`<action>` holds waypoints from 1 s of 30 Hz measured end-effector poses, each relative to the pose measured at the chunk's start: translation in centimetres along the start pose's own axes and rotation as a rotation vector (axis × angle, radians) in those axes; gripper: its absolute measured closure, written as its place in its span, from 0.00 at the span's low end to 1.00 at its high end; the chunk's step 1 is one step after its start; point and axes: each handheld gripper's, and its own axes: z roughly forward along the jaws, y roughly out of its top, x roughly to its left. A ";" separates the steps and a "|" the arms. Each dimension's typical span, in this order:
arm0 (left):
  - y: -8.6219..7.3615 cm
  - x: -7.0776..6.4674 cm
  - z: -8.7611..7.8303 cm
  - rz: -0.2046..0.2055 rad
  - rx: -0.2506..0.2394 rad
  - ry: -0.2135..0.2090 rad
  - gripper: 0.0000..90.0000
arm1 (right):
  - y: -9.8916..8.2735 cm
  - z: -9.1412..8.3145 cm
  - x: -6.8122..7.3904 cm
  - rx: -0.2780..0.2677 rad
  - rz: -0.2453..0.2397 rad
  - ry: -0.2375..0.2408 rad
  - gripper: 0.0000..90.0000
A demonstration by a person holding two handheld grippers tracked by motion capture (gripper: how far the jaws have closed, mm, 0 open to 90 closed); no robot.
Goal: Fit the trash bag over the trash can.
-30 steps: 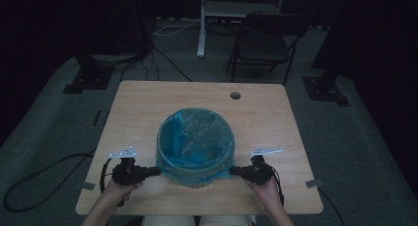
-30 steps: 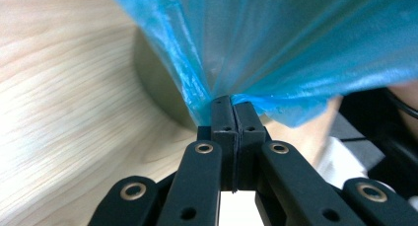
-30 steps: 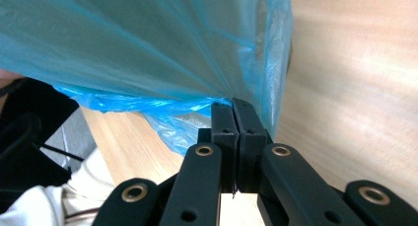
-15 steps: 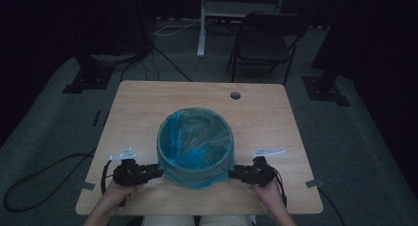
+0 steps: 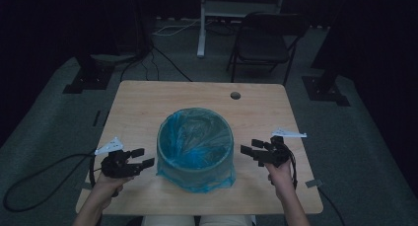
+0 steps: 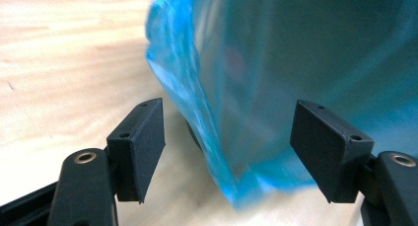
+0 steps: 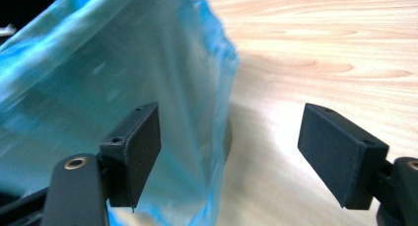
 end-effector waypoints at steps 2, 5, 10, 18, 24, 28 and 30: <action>0.5 0.2 0.9 0.008 -0.010 0.037 0.33 | 0.3 1.0 -0.1 0.013 -0.001 -0.025 0.24; 1.1 0.6 1.8 0.002 -0.011 0.047 0.21 | 0.9 2.5 0.0 0.006 0.007 -0.034 0.22; 1.7 0.4 3.2 0.009 -0.003 0.021 0.11 | 1.6 3.7 0.5 0.014 -0.011 -0.034 0.22; 2.1 0.1 4.6 -0.004 0.009 0.003 0.11 | 1.5 3.2 0.5 0.040 -0.018 -0.027 0.22; 2.6 -0.9 6.0 0.028 0.018 -0.005 0.11 | 1.3 2.0 -0.4 0.034 -0.003 -0.035 0.23; 3.0 -1.5 7.0 0.039 0.032 -0.029 0.11 | 1.0 0.8 -1.2 0.024 0.012 -0.044 0.23; 3.1 -1.9 7.6 0.043 0.034 -0.029 0.11 | 0.9 0.0 -1.6 0.012 0.020 -0.052 0.23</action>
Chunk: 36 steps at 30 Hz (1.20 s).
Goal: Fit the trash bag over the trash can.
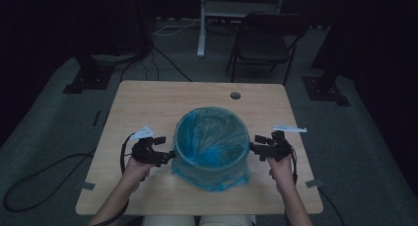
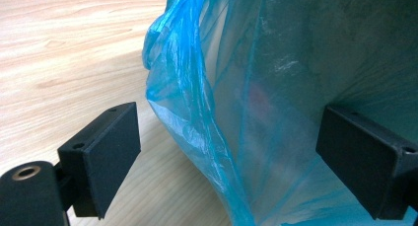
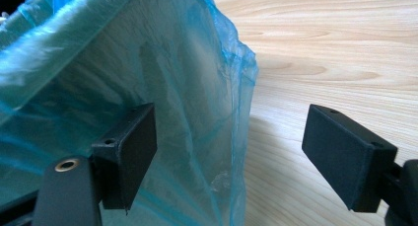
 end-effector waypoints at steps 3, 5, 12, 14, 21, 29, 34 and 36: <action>0.4 -0.4 0.9 0.007 0.001 -0.008 0.11 | -0.2 -1.2 -0.5 -0.009 0.006 -0.018 0.23; 0.7 -0.6 1.5 0.004 0.003 -0.013 0.11 | -0.3 -2.0 -0.8 -0.019 0.012 -0.029 0.23; 1.0 -1.4 2.5 0.035 -0.011 0.002 0.11 | -0.3 -5.5 -2.5 -0.083 0.045 -0.078 0.22; 0.8 -1.3 1.9 0.069 -0.041 0.067 0.11 | -0.2 -5.8 -2.6 -0.095 0.050 -0.079 0.22; -1.0 0.3 -2.2 0.064 -0.187 0.213 0.11 | 1.4 -7.8 -1.5 -0.219 0.017 -0.042 0.22; -4.5 1.4 -6.8 0.133 -0.152 0.297 0.11 | 2.5 -7.0 0.0 -0.240 -0.020 -0.003 0.22; -7.4 1.7 -9.7 0.121 -0.208 0.301 0.11 | 5.2 -6.6 1.9 -0.252 -0.085 0.039 0.22; -8.3 1.7 -10.3 0.145 -0.197 0.317 0.11 | 6.4 -6.0 2.7 -0.244 -0.120 0.069 0.22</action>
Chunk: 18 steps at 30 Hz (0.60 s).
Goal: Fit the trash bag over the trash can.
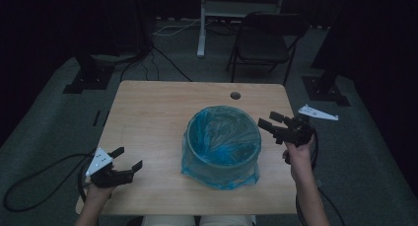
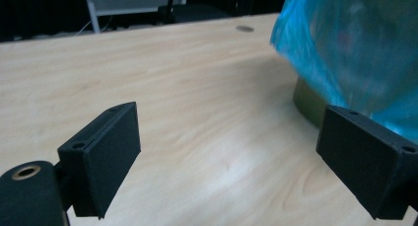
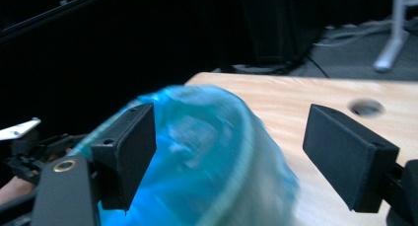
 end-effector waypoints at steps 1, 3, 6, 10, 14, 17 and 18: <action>-0.3 0.0 -0.3 0.022 0.010 0.014 0.11 | 0.5 0.5 0.3 0.002 -0.015 0.013 0.22; -0.9 -0.1 -0.7 0.048 0.015 0.015 0.11 | 1.5 1.3 1.0 0.020 -0.047 0.037 0.22; -1.5 0.1 -0.9 0.028 0.028 -0.018 0.11 | 2.5 2.1 1.9 0.011 -0.073 0.051 0.22; -2.0 0.3 -0.9 0.004 0.017 -0.028 0.11 | 3.2 3.3 2.9 0.032 -0.096 0.079 0.22; -2.2 0.2 -1.0 0.009 -0.003 -0.020 0.11 | 3.5 5.2 3.9 0.087 -0.119 0.123 0.22; -2.4 0.2 -1.1 0.009 -0.003 -0.020 0.11 | 3.6 6.9 4.7 0.144 -0.153 0.173 0.22; -2.4 0.2 -1.1 0.006 -0.003 -0.017 0.11 | 3.6 7.5 4.9 0.162 -0.163 0.203 0.22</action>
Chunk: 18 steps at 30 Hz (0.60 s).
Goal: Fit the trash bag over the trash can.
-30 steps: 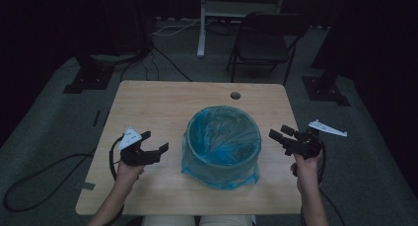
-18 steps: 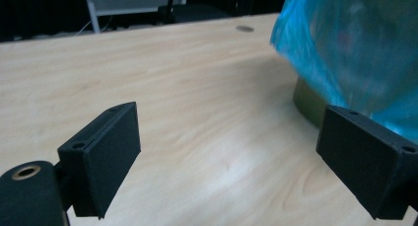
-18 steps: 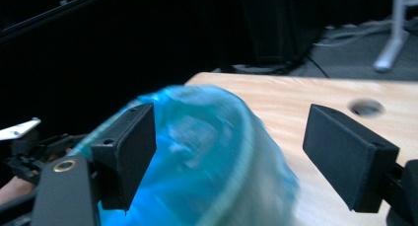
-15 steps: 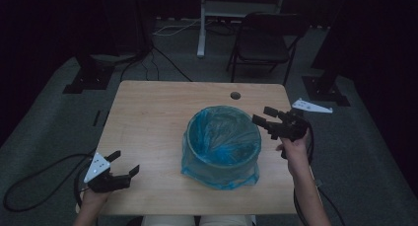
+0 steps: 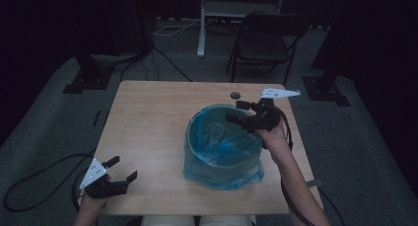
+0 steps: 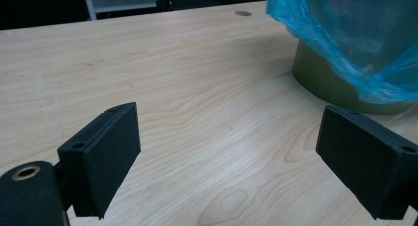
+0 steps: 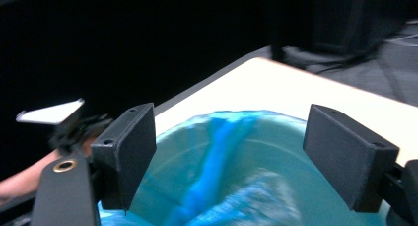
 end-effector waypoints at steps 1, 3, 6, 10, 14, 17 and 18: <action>0.0 0.0 0.0 0.000 0.000 0.000 0.11 | 0.0 0.0 0.0 0.000 0.000 0.000 0.22; -0.2 -0.1 0.1 -0.007 0.012 -0.006 0.11 | 0.2 1.3 0.2 0.032 0.004 0.059 0.22; -0.4 0.0 0.2 -0.014 0.020 -0.006 0.11 | 0.2 2.0 0.3 0.058 0.006 0.050 0.22; -0.4 0.2 0.1 -0.028 0.009 0.006 0.11 | 0.4 2.5 0.3 0.083 -0.007 0.018 0.22; -0.4 0.2 0.0 -0.025 0.016 0.019 0.11 | 0.2 3.1 0.1 0.135 0.007 0.016 0.22; -0.5 0.2 0.1 -0.024 0.022 0.026 0.11 | 0.1 4.8 -0.2 0.250 0.001 0.005 0.22; -0.5 0.2 0.1 -0.023 0.024 0.030 0.11 | 0.2 5.3 -0.3 0.274 0.000 0.003 0.22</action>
